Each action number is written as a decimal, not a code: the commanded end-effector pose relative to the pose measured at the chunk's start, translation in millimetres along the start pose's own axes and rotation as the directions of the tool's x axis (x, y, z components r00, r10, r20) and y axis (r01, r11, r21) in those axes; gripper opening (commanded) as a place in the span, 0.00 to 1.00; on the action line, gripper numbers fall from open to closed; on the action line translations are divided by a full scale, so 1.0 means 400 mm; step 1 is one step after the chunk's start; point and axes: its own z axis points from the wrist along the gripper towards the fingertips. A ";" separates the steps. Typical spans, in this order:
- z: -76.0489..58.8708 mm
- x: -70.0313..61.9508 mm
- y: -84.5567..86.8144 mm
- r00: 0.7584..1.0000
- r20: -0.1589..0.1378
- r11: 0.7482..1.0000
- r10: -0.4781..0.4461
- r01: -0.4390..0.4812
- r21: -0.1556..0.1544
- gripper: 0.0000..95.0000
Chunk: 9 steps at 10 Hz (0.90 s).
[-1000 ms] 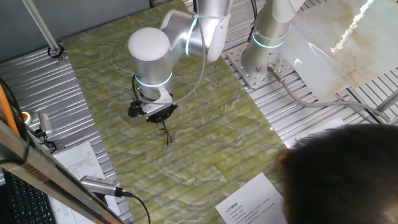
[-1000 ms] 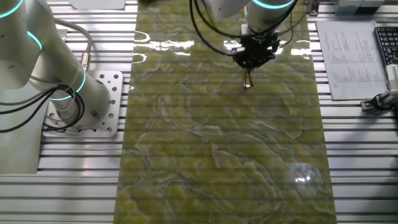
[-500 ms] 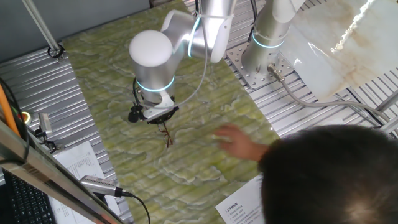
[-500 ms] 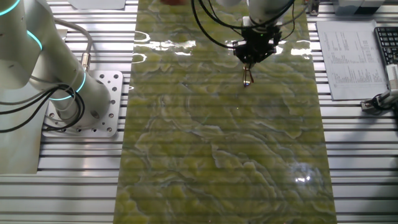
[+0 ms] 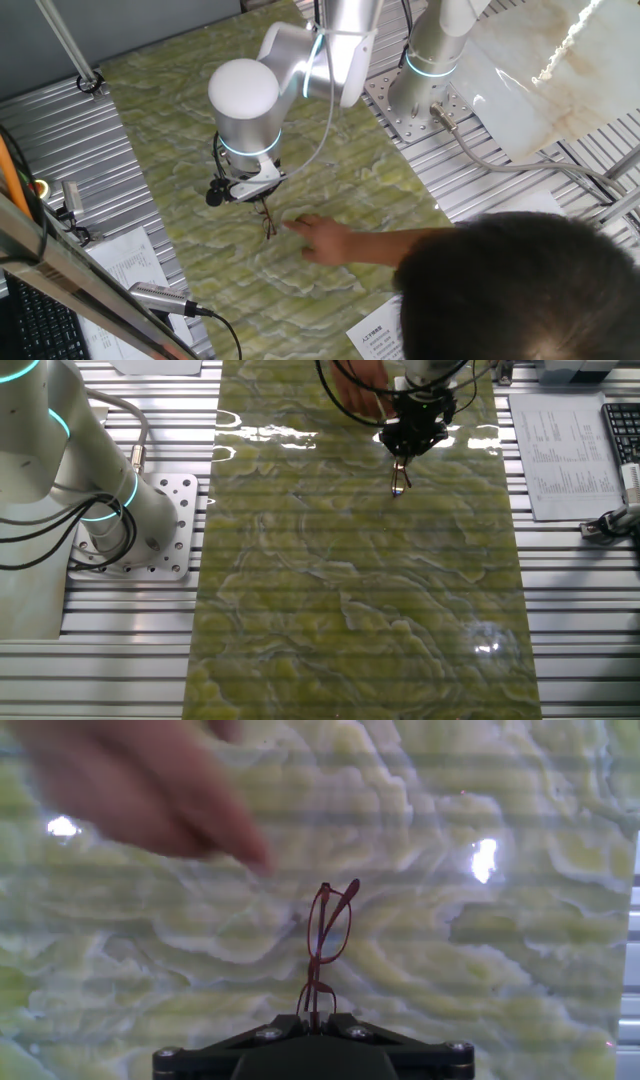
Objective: Unfold the leg of the glasses (with one hand)
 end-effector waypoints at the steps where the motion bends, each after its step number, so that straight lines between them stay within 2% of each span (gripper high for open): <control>1: -0.002 0.001 -0.002 1.000 -0.017 1.000 0.002 -0.002 -0.006 0.00; 5: -0.005 0.000 -0.004 0.999 -0.042 1.000 -0.011 0.010 -0.016 0.00; 9: -0.010 -0.001 -0.006 0.998 -0.052 0.999 -0.017 0.016 -0.032 0.00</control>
